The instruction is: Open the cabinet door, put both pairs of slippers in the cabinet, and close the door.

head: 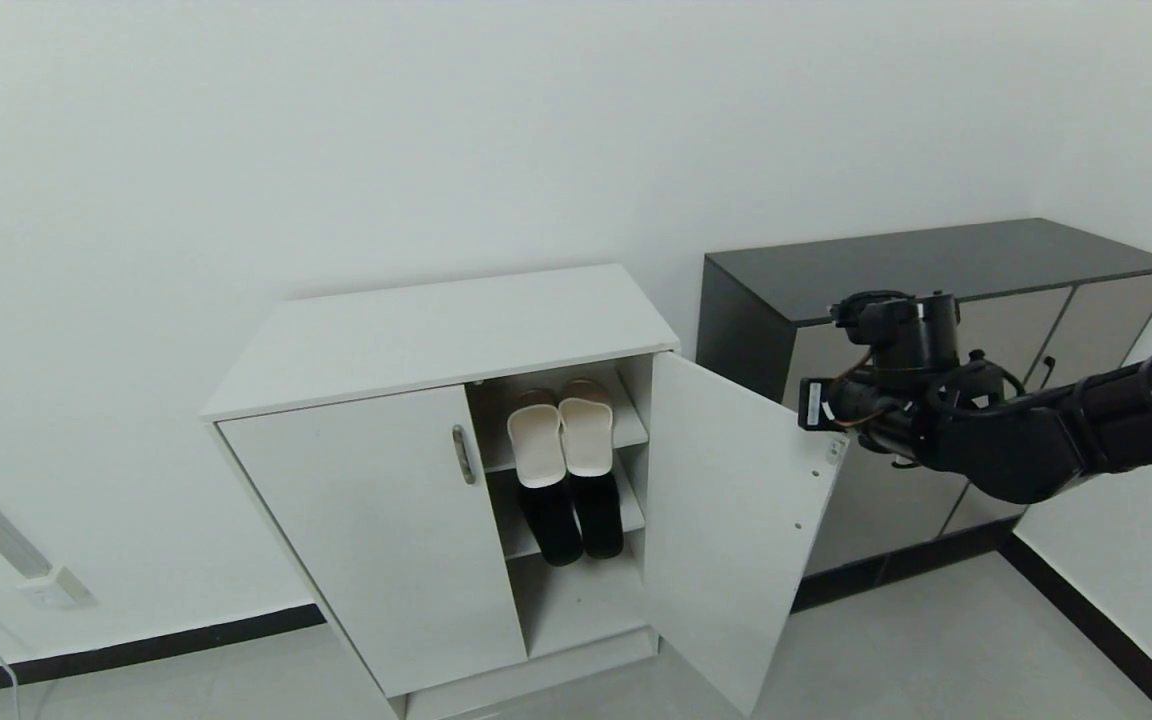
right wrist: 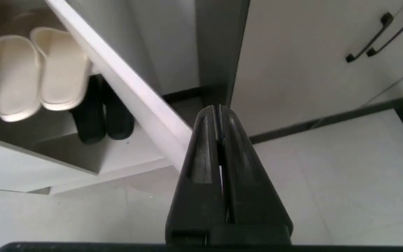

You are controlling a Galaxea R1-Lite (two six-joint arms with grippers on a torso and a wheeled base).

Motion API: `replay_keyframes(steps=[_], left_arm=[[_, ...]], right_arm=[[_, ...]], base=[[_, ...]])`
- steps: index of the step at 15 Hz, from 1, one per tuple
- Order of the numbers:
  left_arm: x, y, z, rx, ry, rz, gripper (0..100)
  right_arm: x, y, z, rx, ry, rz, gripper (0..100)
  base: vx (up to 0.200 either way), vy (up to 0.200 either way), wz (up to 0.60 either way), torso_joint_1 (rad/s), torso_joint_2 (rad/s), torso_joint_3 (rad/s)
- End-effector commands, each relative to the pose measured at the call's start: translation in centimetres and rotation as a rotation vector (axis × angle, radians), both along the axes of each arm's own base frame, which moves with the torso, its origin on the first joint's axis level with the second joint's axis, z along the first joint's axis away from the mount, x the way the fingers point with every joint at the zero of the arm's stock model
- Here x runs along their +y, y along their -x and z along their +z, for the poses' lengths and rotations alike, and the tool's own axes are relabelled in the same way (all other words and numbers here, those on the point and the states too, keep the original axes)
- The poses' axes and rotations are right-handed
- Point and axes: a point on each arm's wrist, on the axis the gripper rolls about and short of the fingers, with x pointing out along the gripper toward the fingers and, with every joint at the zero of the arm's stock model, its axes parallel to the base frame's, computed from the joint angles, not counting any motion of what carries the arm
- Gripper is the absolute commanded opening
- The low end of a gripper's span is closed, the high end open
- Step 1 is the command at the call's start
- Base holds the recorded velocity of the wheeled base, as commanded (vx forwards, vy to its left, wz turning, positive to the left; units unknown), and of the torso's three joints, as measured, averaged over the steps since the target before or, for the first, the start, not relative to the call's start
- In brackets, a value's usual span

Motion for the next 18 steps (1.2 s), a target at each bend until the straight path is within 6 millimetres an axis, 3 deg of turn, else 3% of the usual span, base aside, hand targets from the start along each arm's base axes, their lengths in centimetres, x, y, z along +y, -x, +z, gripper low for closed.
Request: replay_keyframes(steps=[1,8,13,18], left_arm=[[0.0,0.0,0.0,0.001,0.000,0.000,0],[0.0,0.0,0.0,0.001,0.000,0.000,0],[0.0,0.0,0.0,0.001,0.000,0.000,0],[0.0,0.0,0.0,0.001,0.000,0.000,0]], right_arm=[[0.0,-0.7,-1.0,0.020,0.009,-0.008,0],[0.1,-1.0,-2.0,0.043,0.019,-0.010,0],[1.1,0.4,-1.8,0.050,0.024,0.027,0],[5.9,5.9,-0.5,0.043,0.012,0.200,0]], base=[[0.000,0.000,0.00,0.000,0.00,0.000],[0.000,0.000,0.00,0.000,0.00,0.000],[0.000,0.000,0.00,0.000,0.00,0.000],[0.000,0.000,0.00,0.000,0.00,0.000]])
